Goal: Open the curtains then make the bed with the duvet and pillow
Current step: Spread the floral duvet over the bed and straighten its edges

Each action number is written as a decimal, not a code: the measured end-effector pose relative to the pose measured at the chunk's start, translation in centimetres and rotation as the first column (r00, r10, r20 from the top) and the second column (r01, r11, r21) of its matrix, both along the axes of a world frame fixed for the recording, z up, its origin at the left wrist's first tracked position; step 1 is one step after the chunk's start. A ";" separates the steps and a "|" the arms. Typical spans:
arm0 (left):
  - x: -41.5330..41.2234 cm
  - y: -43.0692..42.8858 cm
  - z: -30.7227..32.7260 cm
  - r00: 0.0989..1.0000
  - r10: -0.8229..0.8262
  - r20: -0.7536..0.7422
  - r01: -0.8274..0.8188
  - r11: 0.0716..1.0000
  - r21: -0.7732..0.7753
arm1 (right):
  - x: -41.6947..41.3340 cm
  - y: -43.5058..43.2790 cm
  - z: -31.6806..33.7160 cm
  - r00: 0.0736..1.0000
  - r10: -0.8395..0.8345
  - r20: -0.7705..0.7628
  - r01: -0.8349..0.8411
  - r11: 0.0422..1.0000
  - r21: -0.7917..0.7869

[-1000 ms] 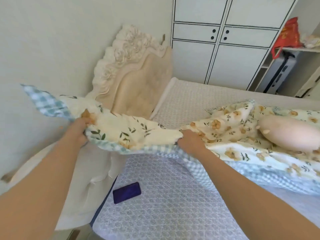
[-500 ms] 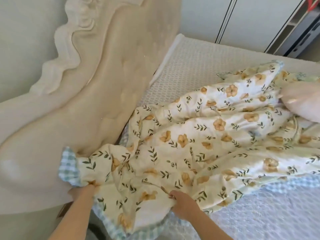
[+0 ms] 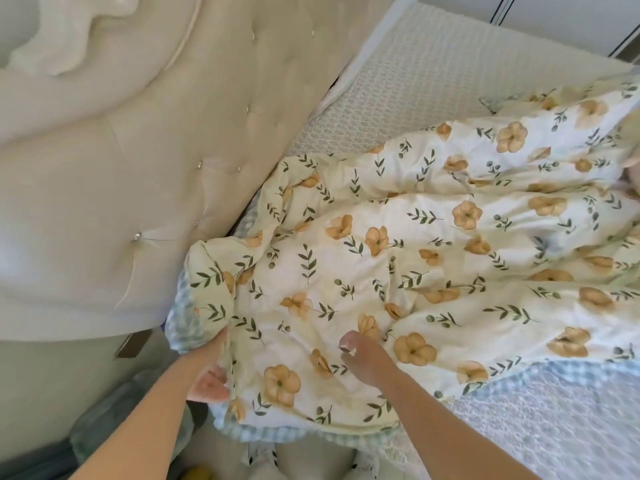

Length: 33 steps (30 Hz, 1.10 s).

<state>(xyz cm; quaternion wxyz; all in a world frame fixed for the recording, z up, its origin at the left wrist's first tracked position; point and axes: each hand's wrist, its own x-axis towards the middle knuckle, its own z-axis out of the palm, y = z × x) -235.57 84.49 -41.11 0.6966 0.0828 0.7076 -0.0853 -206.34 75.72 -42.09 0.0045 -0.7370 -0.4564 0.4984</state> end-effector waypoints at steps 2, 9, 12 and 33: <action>1.9 0.7 1.8 0.993 -0.119 -0.012 0.120 0.982 0.148 | 0.8 1.7 0.8 0.999 -0.020 -0.026 0.021 0.999 0.028; 4.6 3.5 0.6 0.794 -0.357 -0.492 0.606 0.519 0.603 | 4.0 4.4 1.9 1.000 0.000 -0.018 0.001 0.997 0.083; 4.7 2.9 -2.0 0.742 -0.443 -0.503 0.670 0.478 0.568 | 5.3 2.3 0.1 0.997 0.077 0.021 -0.076 0.994 -0.078; 10.3 14.6 -7.9 0.532 -0.256 -0.807 0.832 0.336 0.442 | 7.8 4.5 -7.2 0.911 -0.137 0.390 0.045 0.971 0.237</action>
